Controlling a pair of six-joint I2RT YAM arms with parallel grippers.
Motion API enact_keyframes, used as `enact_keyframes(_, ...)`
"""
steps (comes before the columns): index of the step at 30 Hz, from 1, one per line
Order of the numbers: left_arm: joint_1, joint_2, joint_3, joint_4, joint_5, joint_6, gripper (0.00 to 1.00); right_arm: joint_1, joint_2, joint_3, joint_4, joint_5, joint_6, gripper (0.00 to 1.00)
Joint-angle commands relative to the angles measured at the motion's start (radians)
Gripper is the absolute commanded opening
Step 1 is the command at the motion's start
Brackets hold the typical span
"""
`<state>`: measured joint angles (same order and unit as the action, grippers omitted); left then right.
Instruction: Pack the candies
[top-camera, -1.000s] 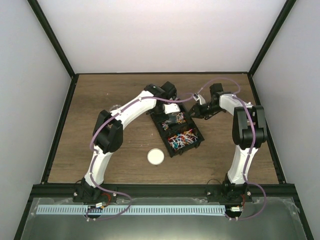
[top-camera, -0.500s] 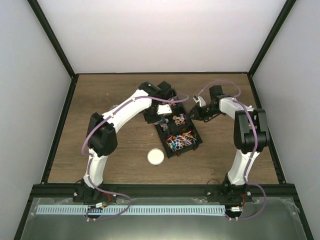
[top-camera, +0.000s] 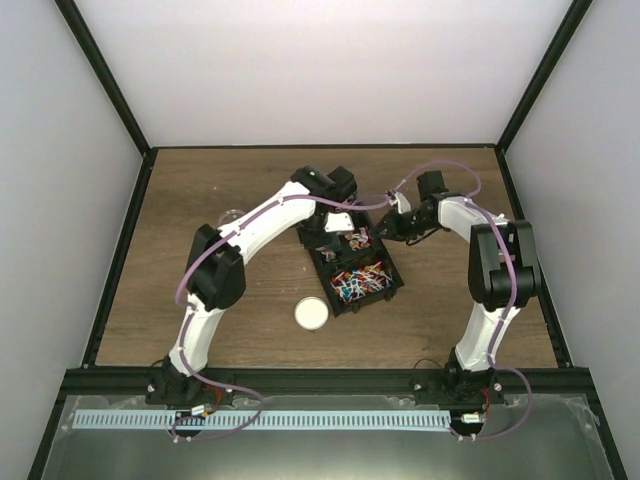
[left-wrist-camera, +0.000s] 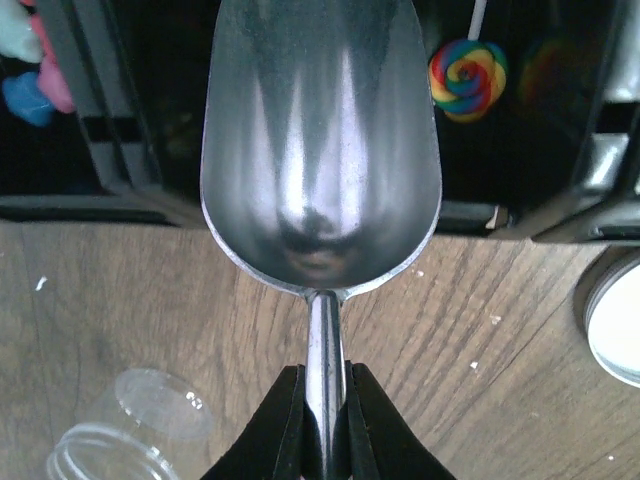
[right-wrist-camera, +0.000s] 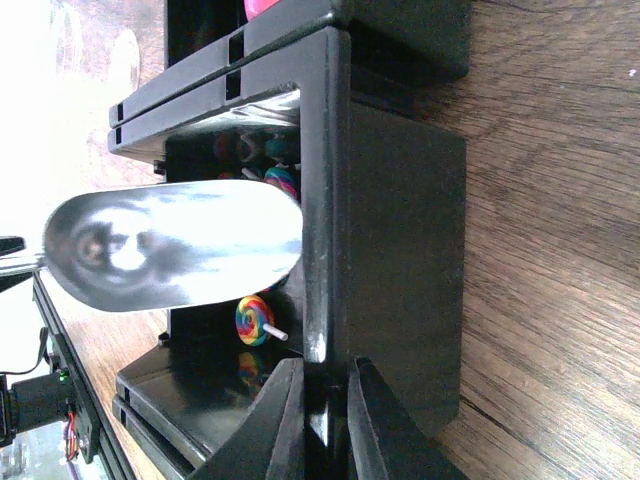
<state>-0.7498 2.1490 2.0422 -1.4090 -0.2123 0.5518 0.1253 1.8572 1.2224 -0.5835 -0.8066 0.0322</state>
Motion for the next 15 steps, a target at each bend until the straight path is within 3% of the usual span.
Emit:
enact_keyframes(1, -0.003, 0.060, 0.041, 0.000, 0.027, -0.023, 0.04, 0.011, -0.072, 0.001, 0.043, -0.097, 0.018, 0.01)
enact_keyframes(11, 0.002, 0.065, -0.099, 0.152, 0.098, -0.025, 0.04, 0.011, -0.086, -0.010, 0.053, -0.131, -0.021, 0.01)
enact_keyframes(15, 0.003, 0.038, -0.197, 0.288, 0.149, -0.012, 0.04, 0.013, -0.089, -0.014, 0.065, -0.149, -0.032, 0.01)
